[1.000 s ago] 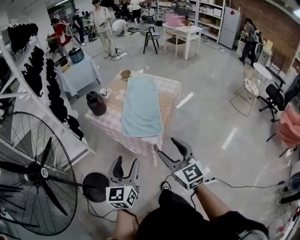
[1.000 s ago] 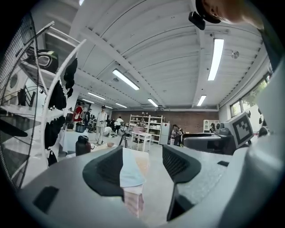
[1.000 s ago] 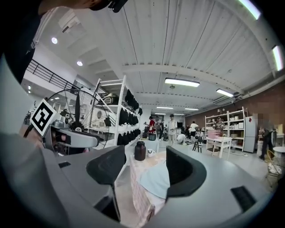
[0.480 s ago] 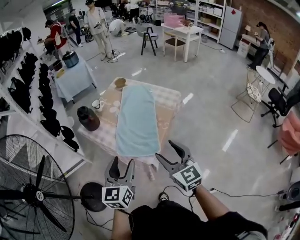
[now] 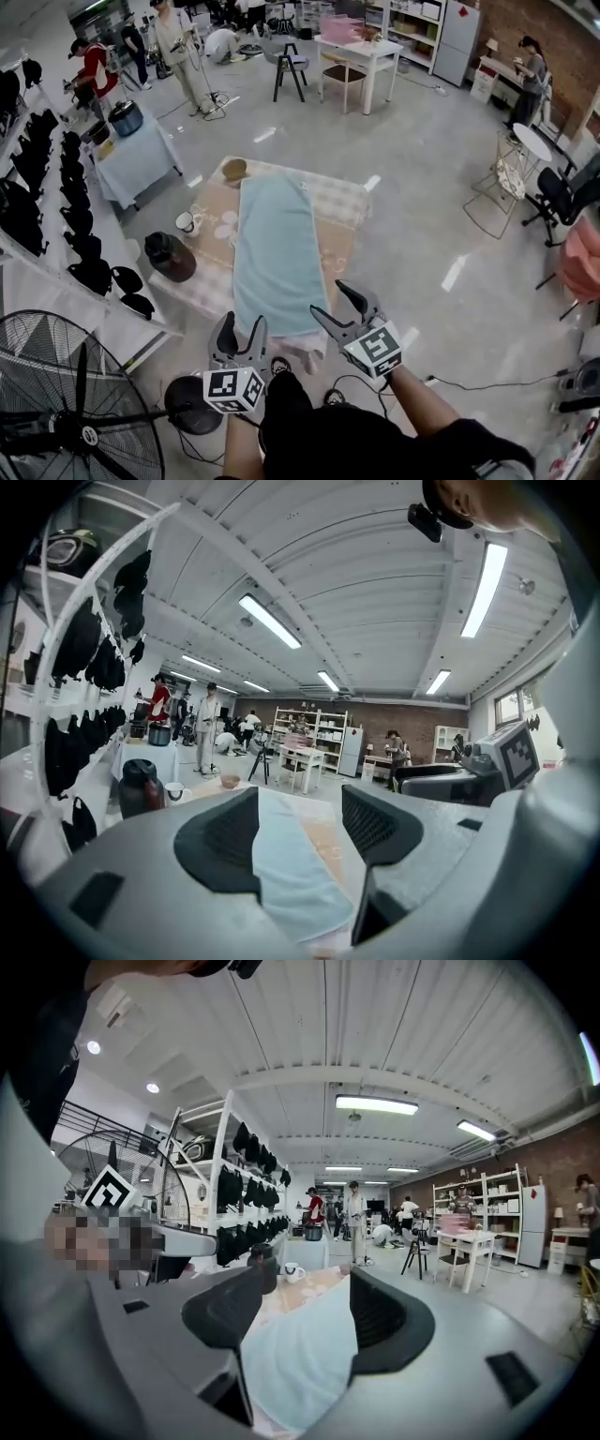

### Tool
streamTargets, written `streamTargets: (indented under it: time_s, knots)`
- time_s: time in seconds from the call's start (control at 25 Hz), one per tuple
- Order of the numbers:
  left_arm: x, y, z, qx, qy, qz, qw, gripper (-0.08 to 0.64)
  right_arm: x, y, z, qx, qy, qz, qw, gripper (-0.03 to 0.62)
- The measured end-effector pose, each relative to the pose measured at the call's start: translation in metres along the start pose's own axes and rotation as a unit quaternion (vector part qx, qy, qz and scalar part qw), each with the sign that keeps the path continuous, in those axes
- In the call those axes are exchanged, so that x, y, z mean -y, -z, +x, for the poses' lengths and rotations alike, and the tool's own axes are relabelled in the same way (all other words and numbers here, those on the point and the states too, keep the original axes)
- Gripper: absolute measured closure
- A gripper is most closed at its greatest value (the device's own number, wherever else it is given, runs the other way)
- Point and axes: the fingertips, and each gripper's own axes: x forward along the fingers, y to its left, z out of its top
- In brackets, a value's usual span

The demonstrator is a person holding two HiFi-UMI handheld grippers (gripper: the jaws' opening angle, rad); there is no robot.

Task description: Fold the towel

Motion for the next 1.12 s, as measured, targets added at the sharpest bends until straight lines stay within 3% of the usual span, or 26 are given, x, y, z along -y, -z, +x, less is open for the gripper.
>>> streamTargets:
  time_s: [0.36,0.6,0.8,1.12]
  knots:
    - [-0.086,-0.021,0.095,-0.018,0.053,-0.014,0.9983,0.299,0.033,0.022,0.092,-0.063,0.044,0.022,0.997,0.324]
    - [-0.126,0.040,0.129,-0.100,0.095,-0.035,0.9897,0.299,0.036,0.069,0.116,-0.130,0.081,0.044,0.987,0.324]
    - [-0.131,0.081,0.140,-0.150,0.124,-0.033,0.9803,0.299,0.046,0.108,0.114,-0.165,0.099,0.089,0.977,0.324]
    - [-0.128,0.143,0.136,-0.215,0.095,-0.056,0.9703,0.299,0.038,0.169,0.101,-0.225,0.087,0.122,0.963,0.324]
